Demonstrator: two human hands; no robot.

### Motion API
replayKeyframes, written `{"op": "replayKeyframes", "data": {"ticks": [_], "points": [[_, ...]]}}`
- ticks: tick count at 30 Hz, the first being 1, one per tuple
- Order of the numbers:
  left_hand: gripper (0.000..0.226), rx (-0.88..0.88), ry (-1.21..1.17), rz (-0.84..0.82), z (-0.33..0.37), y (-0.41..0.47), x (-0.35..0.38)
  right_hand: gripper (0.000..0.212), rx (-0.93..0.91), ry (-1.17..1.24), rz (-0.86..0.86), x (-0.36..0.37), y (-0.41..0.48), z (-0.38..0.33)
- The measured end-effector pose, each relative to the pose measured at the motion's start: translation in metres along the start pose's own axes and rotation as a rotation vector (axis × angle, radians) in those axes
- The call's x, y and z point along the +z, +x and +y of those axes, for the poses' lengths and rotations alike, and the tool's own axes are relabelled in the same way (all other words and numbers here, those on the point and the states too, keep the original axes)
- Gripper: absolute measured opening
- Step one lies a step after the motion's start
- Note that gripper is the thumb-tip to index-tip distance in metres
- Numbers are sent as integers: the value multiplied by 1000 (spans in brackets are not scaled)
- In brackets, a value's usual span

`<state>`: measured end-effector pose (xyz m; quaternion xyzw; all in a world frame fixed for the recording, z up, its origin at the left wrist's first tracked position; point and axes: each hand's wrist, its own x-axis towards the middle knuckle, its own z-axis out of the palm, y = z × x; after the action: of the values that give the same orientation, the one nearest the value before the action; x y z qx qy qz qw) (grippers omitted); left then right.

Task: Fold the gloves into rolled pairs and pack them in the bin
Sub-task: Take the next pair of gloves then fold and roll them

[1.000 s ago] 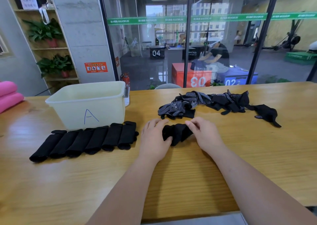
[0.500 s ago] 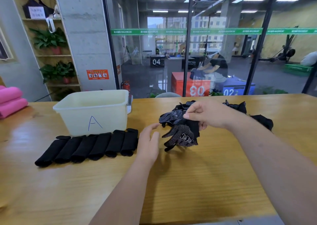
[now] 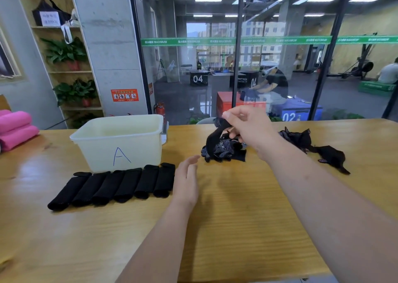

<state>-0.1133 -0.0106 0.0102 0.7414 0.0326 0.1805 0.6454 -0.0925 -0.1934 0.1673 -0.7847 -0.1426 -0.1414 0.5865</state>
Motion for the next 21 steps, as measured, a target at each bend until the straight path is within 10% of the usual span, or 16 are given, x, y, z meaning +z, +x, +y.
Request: {"op": "replayKeyframes", "data": {"ticks": [4,10,21], "points": [[40,26,16,20,-2,1,1,9,105,-30,92,16,-23,62],[37,78,200,48,-5,6,4,19,174,-776,-153,30,-64,142],[58,328,1006,-259,-17,2,23,23,-59,-824,-168,3,-68,157]]}}
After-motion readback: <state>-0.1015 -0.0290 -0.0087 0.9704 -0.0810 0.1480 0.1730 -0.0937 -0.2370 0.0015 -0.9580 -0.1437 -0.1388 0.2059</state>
